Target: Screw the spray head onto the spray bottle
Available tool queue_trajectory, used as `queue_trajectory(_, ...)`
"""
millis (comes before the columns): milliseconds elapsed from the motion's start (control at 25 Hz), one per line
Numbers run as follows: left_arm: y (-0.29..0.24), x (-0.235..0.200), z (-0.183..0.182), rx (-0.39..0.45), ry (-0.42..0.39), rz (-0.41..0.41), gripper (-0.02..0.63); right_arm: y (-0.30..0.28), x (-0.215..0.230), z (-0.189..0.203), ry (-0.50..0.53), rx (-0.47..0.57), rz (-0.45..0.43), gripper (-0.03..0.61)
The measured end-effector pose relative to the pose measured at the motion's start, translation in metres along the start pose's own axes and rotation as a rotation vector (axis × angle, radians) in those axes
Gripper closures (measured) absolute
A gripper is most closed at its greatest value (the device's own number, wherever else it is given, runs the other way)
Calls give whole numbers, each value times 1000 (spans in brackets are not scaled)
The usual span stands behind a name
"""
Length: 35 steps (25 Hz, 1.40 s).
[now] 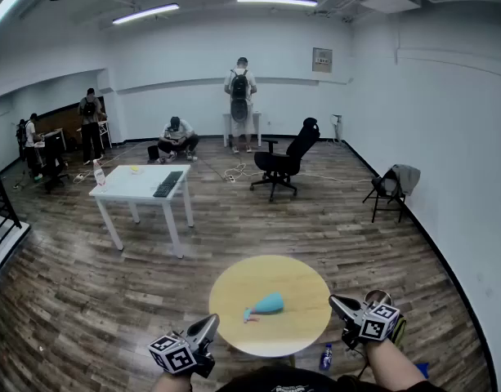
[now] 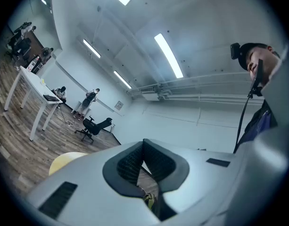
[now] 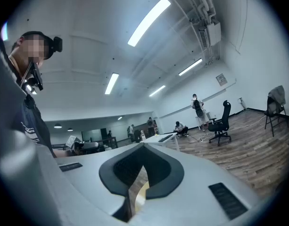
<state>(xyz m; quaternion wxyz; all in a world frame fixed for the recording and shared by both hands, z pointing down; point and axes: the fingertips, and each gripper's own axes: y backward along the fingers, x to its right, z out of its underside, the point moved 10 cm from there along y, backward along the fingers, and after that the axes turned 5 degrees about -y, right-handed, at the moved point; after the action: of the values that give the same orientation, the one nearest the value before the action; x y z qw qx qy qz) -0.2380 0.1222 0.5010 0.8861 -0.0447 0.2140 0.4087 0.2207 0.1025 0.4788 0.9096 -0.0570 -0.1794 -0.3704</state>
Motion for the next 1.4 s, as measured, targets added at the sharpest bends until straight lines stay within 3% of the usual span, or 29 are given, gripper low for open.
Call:
queue_trajectory(960,-17,-1,13,-60,65,-9,600,10,13,17,-5,-68,29,569)
queue_trajectory(1400,-96,52,64,-91,109,-40,600,60,82,6,-5,-120,-29,569)
